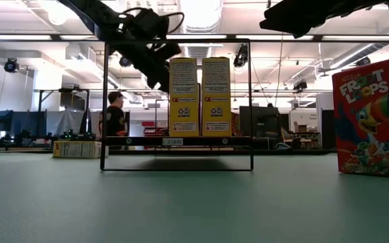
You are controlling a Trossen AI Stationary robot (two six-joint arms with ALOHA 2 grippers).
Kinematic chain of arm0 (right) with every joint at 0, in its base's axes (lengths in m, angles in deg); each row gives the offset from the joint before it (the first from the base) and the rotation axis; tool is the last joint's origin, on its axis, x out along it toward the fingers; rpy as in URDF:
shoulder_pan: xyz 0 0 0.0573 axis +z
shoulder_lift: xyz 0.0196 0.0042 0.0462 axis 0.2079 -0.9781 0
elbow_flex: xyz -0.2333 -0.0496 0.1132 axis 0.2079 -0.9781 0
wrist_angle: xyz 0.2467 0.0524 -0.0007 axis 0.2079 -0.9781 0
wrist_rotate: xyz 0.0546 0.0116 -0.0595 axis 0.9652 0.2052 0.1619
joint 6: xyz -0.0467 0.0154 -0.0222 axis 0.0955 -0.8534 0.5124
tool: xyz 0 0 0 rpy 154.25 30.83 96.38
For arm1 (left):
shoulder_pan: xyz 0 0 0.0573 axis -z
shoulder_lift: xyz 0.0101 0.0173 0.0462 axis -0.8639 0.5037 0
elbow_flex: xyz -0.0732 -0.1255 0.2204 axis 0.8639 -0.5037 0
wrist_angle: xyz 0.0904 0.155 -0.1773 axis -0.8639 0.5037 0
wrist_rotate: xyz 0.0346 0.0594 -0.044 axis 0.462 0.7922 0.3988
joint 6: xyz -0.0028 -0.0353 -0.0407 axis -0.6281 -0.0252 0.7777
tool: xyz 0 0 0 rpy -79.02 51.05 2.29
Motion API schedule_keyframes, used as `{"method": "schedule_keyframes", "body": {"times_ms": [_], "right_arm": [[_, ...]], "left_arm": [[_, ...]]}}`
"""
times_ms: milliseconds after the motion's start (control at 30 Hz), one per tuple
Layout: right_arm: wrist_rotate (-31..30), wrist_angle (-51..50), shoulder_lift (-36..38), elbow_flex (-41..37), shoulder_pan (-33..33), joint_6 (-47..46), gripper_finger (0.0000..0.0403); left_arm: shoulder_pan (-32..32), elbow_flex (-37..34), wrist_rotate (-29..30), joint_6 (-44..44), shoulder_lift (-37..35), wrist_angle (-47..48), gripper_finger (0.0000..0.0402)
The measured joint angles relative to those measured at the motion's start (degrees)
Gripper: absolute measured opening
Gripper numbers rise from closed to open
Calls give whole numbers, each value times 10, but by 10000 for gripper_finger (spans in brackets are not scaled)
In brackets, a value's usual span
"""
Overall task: Stack cereal on shelf
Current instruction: Put the top blue cereal box on the shelf aligned with the other blue cereal box
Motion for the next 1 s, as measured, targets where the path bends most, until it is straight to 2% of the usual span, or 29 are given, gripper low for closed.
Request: {"method": "schedule_keyframes", "body": {"times_ms": [167, 633, 1000], "right_arm": [[0, 0, 0, 0, 0, -4, 237], [0, 0, 0, 0, 0, -5, 238], [0, 0, 0, 0, 0, -4, 237]], "left_arm": [[1, 0, -2, 3, 17, -15, 0], [2, 0, -84, -6, 17, -31, 0], [2, 0, -79, 14, 13, -62, 0]]}}
